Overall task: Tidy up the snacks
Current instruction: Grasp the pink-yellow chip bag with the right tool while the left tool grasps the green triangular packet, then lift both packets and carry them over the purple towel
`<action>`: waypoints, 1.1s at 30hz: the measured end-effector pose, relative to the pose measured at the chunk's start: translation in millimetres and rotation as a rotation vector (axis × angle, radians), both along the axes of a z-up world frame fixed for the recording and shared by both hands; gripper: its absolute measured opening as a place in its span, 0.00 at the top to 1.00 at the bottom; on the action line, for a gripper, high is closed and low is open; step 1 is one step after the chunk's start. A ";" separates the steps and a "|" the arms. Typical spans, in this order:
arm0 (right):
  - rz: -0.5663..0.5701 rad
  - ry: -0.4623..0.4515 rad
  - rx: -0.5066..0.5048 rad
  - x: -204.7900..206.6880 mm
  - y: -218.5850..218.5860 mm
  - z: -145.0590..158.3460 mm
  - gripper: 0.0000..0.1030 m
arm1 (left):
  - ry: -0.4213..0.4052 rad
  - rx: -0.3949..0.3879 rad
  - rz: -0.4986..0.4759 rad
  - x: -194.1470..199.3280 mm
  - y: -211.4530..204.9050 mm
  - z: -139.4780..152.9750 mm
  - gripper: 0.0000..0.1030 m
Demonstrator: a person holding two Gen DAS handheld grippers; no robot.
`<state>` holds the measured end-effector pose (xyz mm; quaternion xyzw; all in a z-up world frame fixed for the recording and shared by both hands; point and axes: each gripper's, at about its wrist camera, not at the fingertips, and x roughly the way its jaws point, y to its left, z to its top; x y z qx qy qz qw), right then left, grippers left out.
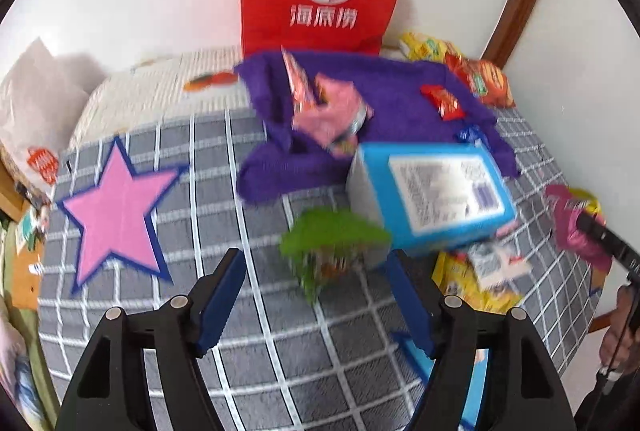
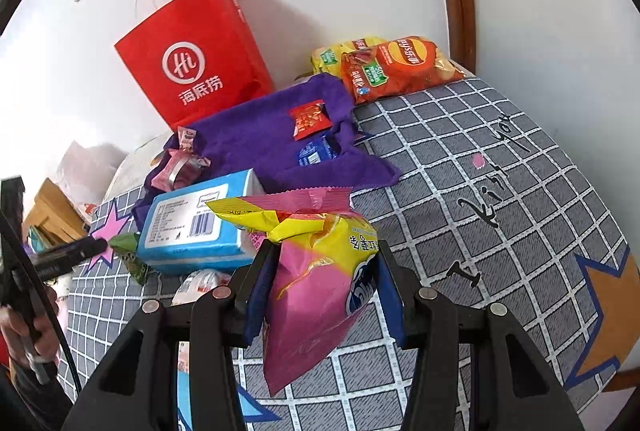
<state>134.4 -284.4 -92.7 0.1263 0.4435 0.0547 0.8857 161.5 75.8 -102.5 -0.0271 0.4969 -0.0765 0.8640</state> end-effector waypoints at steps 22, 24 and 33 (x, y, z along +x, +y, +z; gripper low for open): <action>-0.043 0.052 -0.069 3.4 -2.0 -21.0 0.54 | -0.060 0.126 -0.036 16.3 -16.9 -42.0 0.31; -0.044 0.062 -0.075 5.7 -1.3 -24.0 0.54 | -0.066 0.093 -0.048 18.5 -15.8 -42.2 0.41; -0.011 0.062 -0.085 9.1 9.5 -23.2 0.54 | -0.070 0.017 -0.055 16.0 -6.4 -33.0 0.62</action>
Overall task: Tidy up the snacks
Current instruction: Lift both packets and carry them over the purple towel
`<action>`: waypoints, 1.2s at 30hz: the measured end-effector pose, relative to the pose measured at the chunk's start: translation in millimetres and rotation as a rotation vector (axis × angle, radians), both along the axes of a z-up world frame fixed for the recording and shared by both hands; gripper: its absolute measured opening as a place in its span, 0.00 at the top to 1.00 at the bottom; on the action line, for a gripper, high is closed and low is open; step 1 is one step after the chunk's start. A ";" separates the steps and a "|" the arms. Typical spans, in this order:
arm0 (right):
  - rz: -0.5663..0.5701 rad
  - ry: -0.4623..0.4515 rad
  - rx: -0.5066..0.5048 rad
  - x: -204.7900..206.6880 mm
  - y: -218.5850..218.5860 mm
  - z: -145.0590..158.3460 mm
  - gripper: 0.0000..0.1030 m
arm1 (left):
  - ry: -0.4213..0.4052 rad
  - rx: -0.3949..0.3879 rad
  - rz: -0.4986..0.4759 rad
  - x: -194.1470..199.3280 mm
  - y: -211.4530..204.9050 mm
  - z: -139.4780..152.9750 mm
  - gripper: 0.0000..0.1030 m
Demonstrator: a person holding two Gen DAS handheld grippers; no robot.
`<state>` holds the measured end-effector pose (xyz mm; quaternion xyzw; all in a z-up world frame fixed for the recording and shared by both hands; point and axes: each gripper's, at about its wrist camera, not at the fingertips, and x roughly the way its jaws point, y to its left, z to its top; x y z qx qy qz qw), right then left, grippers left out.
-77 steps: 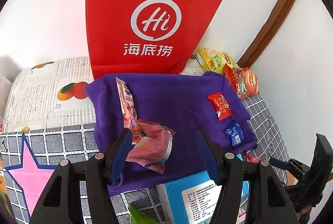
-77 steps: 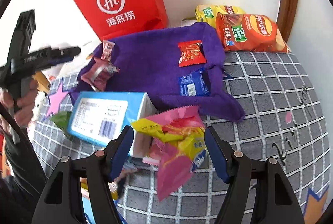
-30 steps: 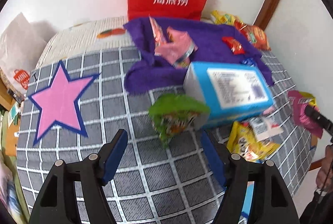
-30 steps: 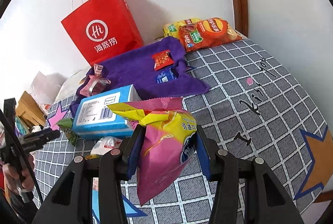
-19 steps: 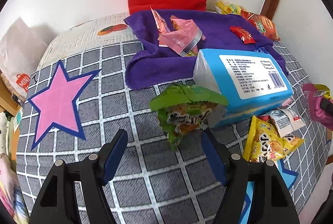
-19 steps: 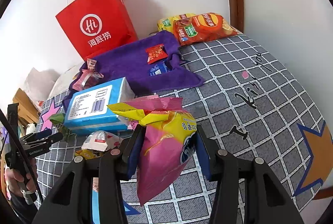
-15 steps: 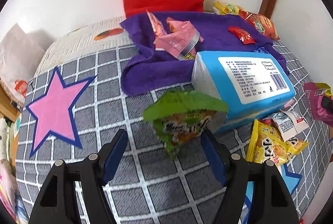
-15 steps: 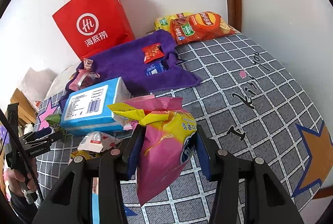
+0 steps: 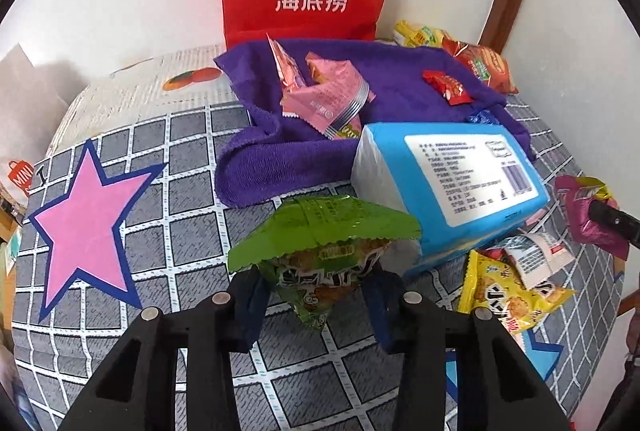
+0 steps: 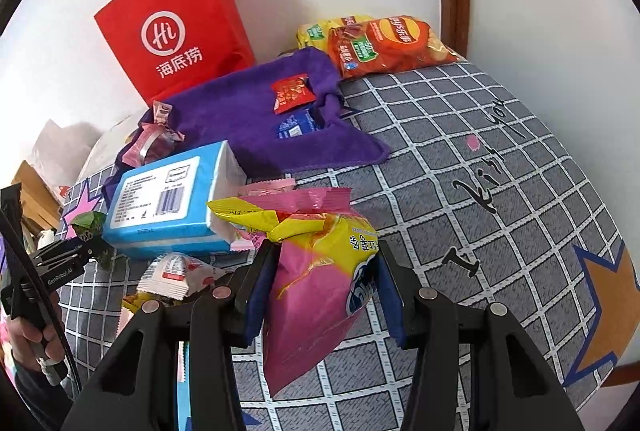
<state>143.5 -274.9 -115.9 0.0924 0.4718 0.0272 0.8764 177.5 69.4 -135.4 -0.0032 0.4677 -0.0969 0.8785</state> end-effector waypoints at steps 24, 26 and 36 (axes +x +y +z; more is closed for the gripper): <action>0.093 -0.139 -0.001 29.2 24.5 69.4 0.54 | -0.092 -0.013 0.130 10.0 30.1 102.1 0.62; 0.108 -0.158 -0.003 34.5 26.6 78.0 0.54 | -0.103 -0.012 0.128 13.9 28.7 107.3 0.62; 0.151 -0.179 0.000 62.6 36.9 94.8 0.54 | -0.121 -0.057 0.093 41.5 10.6 120.8 0.62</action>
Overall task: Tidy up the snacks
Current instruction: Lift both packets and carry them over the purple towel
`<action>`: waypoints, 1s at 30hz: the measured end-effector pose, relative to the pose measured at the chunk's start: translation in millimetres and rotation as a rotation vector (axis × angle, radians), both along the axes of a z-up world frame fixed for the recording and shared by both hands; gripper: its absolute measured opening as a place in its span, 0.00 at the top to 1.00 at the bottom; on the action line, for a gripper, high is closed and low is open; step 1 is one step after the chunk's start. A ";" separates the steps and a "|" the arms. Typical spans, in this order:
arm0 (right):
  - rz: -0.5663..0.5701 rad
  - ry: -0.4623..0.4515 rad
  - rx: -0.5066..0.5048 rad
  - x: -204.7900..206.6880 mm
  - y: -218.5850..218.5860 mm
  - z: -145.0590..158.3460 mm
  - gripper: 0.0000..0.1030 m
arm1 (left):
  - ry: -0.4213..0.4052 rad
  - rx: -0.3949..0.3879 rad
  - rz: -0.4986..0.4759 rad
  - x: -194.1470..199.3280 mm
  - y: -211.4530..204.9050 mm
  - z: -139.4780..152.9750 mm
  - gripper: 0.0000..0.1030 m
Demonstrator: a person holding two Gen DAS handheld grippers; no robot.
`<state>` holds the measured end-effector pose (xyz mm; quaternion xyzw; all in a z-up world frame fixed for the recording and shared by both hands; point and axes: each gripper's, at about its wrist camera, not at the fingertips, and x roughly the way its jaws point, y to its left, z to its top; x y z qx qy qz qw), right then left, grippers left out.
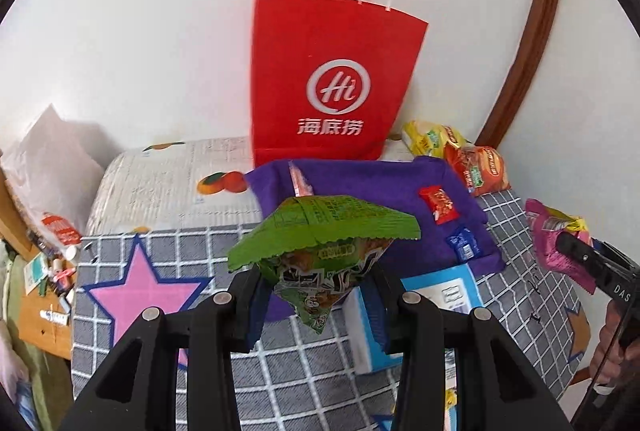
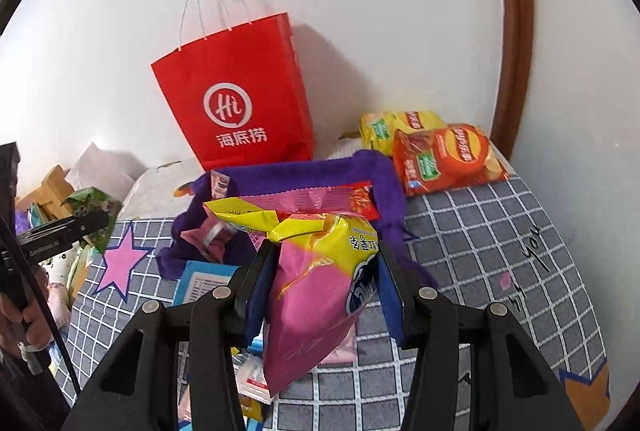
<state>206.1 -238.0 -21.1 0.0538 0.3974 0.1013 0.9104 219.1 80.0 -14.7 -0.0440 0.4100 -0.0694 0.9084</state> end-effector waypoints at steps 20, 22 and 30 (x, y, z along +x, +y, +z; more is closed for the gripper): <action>0.025 0.046 -0.026 38.6 14.4 -14.4 0.54 | 0.016 -0.075 -0.052 61.5 -26.9 -17.2 0.62; 0.026 0.045 -0.024 43.2 15.9 -14.8 0.54 | 0.011 -0.080 -0.053 64.8 -26.1 -16.8 0.62; 0.042 0.042 -0.029 68.6 23.3 -14.2 0.54 | 0.031 -0.052 -0.059 77.2 -32.5 -28.1 0.62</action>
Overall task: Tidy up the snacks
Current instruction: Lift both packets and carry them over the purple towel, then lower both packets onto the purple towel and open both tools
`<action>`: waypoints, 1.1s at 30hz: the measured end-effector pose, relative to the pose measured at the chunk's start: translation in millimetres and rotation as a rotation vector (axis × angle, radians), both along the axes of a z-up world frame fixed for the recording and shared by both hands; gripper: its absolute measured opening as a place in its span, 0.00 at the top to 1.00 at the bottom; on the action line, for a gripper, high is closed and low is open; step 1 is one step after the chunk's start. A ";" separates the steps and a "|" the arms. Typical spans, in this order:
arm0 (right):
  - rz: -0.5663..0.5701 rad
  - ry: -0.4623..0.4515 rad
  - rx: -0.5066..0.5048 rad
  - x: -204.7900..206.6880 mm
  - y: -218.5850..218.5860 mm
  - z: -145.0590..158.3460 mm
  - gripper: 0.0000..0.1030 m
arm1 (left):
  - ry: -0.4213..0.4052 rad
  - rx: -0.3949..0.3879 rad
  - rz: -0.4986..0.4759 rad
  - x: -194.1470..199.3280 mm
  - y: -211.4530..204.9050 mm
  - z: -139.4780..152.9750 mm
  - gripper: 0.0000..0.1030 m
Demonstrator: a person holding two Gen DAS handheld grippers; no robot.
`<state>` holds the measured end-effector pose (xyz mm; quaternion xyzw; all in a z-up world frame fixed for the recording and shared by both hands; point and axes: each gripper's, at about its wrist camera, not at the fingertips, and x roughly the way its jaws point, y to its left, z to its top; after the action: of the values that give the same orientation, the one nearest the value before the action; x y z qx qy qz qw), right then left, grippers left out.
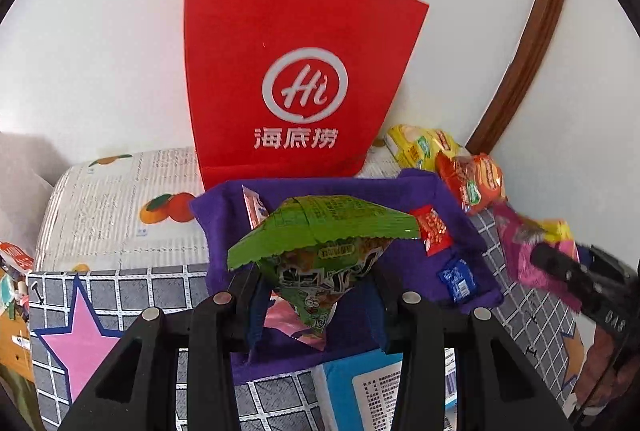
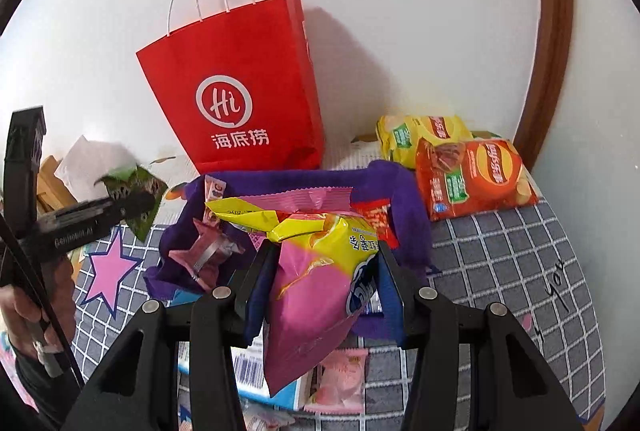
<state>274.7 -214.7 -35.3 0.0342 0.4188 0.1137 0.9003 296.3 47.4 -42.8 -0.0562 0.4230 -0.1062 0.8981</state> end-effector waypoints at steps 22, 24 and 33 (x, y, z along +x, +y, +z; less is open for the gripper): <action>0.070 0.098 0.074 85.2 40.5 -65.7 0.53 | 0.099 0.024 0.069 28.4 15.7 -40.2 0.62; 0.071 0.107 0.080 88.3 39.7 -70.7 0.53 | 0.107 0.028 0.071 29.8 15.5 -42.6 0.62; 0.076 0.176 0.069 90.3 33.9 -94.9 0.53 | 0.119 0.036 0.048 30.3 6.4 -48.5 0.62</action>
<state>365.1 -180.8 -130.2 0.0594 0.4932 0.1586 0.8533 326.6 53.9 -91.3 -0.0564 0.4760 -0.0733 0.8746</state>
